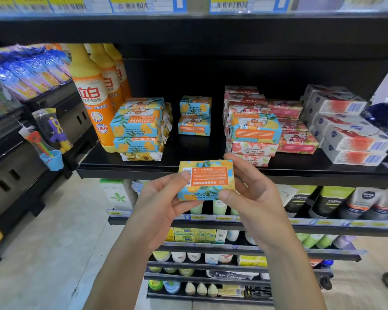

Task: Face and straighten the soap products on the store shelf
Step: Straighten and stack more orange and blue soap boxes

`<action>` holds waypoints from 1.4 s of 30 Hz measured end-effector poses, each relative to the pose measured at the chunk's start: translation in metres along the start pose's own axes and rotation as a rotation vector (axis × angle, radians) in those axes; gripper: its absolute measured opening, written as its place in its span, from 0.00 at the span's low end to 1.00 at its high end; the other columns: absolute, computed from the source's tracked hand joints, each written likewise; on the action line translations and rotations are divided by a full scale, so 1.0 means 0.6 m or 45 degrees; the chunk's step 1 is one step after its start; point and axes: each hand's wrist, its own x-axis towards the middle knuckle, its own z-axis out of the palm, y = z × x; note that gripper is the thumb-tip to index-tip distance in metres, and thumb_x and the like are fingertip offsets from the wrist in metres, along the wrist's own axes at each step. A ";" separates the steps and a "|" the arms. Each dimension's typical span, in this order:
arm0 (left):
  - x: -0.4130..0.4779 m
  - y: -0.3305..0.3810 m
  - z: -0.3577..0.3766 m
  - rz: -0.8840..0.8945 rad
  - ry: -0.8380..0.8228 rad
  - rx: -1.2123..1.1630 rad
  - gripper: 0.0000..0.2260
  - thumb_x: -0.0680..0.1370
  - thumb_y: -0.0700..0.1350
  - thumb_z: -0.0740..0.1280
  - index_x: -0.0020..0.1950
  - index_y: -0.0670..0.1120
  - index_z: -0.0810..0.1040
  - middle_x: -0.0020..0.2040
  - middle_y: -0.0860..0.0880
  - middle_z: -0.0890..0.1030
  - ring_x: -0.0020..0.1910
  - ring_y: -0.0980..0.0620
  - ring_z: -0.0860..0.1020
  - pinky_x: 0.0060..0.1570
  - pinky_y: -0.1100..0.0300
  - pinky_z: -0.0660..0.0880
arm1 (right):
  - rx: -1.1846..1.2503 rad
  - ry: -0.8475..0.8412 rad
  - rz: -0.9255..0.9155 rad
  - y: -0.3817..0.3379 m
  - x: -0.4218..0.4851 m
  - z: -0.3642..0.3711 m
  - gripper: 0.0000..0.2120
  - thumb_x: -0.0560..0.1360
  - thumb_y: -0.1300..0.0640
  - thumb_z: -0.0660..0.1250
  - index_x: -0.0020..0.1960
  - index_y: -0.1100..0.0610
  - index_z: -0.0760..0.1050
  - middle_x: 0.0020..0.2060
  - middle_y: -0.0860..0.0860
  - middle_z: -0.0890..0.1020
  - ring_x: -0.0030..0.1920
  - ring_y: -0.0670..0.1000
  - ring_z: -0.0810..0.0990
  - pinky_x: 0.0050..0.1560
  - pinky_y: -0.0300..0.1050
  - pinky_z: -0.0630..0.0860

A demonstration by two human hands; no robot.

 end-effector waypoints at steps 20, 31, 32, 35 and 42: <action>-0.001 -0.012 -0.011 0.117 -0.112 0.107 0.21 0.76 0.46 0.70 0.68 0.41 0.78 0.59 0.41 0.85 0.61 0.44 0.83 0.60 0.54 0.80 | 0.050 0.172 0.248 -0.010 -0.002 0.017 0.24 0.69 0.49 0.73 0.61 0.58 0.80 0.52 0.54 0.87 0.53 0.51 0.86 0.55 0.46 0.79; 0.002 -0.016 -0.008 0.069 -0.058 0.137 0.21 0.77 0.46 0.68 0.69 0.43 0.78 0.60 0.42 0.85 0.61 0.45 0.83 0.67 0.47 0.75 | 0.033 0.147 0.150 0.000 -0.008 0.005 0.24 0.70 0.53 0.74 0.65 0.57 0.79 0.56 0.56 0.86 0.59 0.56 0.84 0.61 0.48 0.79; 0.002 -0.016 -0.008 0.068 -0.061 0.152 0.20 0.77 0.47 0.68 0.68 0.43 0.78 0.59 0.42 0.85 0.61 0.46 0.83 0.66 0.48 0.75 | 0.030 0.135 0.132 0.001 -0.009 0.005 0.24 0.70 0.54 0.74 0.65 0.57 0.79 0.57 0.56 0.86 0.59 0.56 0.84 0.62 0.50 0.78; 0.000 -0.014 -0.005 0.049 -0.068 0.155 0.21 0.76 0.51 0.67 0.65 0.42 0.80 0.58 0.43 0.86 0.60 0.48 0.83 0.65 0.50 0.75 | 0.023 0.100 0.073 0.004 -0.008 0.001 0.24 0.71 0.56 0.74 0.66 0.55 0.79 0.58 0.55 0.85 0.59 0.55 0.84 0.60 0.49 0.79; -0.002 -0.011 -0.005 -0.062 -0.053 0.054 0.29 0.76 0.60 0.70 0.66 0.39 0.78 0.58 0.40 0.85 0.61 0.43 0.83 0.62 0.51 0.78 | -0.038 -0.016 -0.045 0.008 -0.009 -0.005 0.23 0.74 0.59 0.74 0.68 0.52 0.77 0.62 0.53 0.84 0.66 0.55 0.80 0.65 0.52 0.77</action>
